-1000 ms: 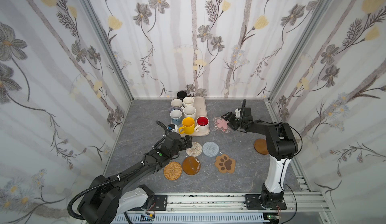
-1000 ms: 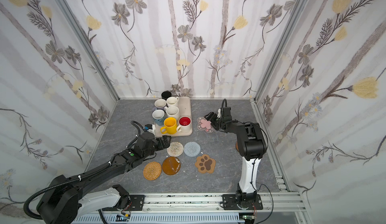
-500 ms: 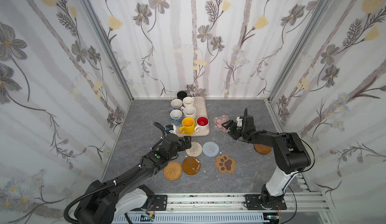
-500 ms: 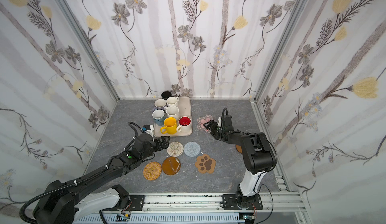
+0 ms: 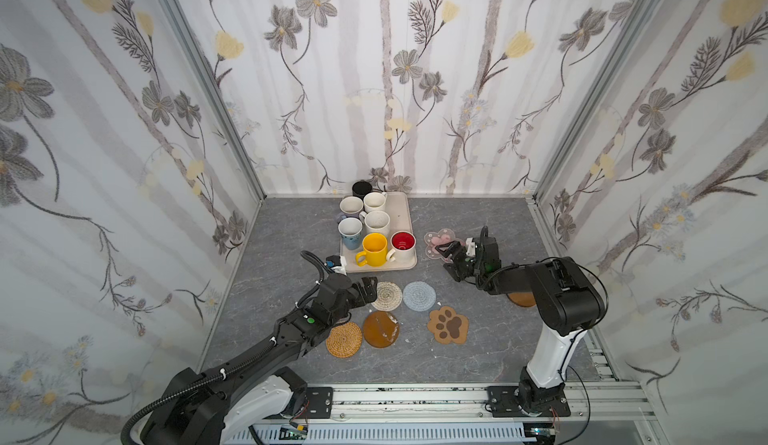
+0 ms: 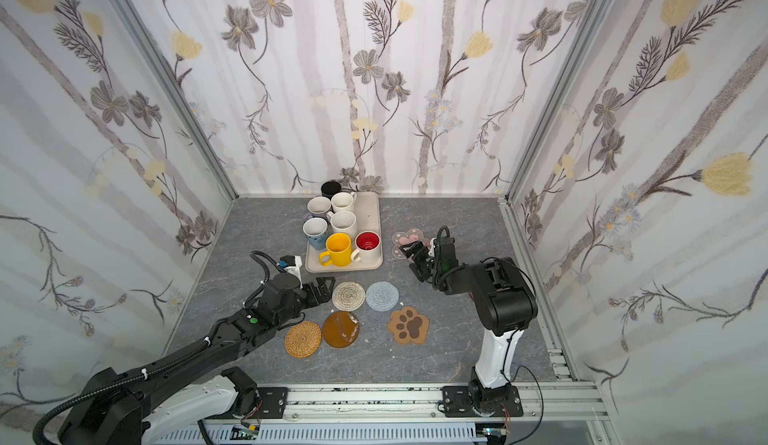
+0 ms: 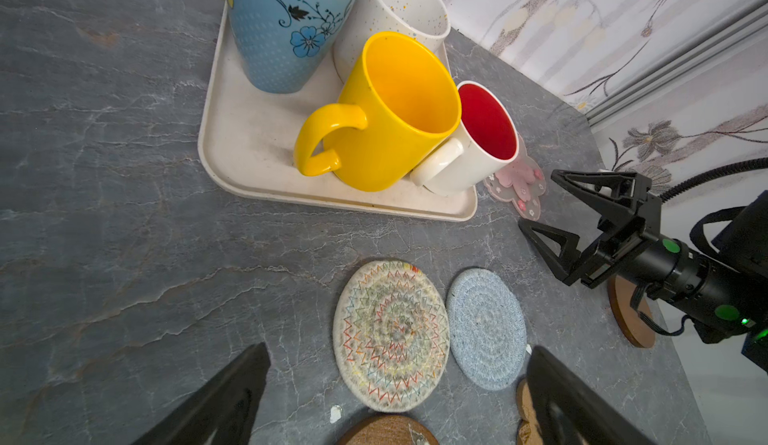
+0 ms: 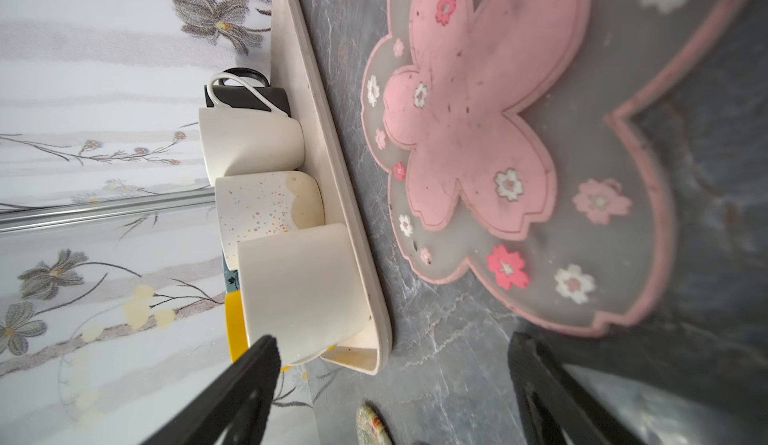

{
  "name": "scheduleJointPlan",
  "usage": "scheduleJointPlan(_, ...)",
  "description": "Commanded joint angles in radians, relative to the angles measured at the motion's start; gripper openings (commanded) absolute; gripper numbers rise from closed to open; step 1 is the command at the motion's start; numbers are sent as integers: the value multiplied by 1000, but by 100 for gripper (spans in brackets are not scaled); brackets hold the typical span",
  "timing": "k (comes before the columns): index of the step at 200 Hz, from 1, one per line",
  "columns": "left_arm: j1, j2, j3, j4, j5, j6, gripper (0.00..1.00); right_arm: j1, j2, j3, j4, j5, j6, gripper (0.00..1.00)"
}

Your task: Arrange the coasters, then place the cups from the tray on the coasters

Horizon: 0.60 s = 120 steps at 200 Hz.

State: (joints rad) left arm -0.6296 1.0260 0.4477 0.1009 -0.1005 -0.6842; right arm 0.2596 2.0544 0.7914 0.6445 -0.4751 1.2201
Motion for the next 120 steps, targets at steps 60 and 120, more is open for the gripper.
scheduleJointPlan(60,0,46,-26,53,5,-8,100,-15,143,173,4,71,97,88)
scheduleJointPlan(120,0,119,-32,128,31,-2,100,-35,253,385,-91,64,76,87)
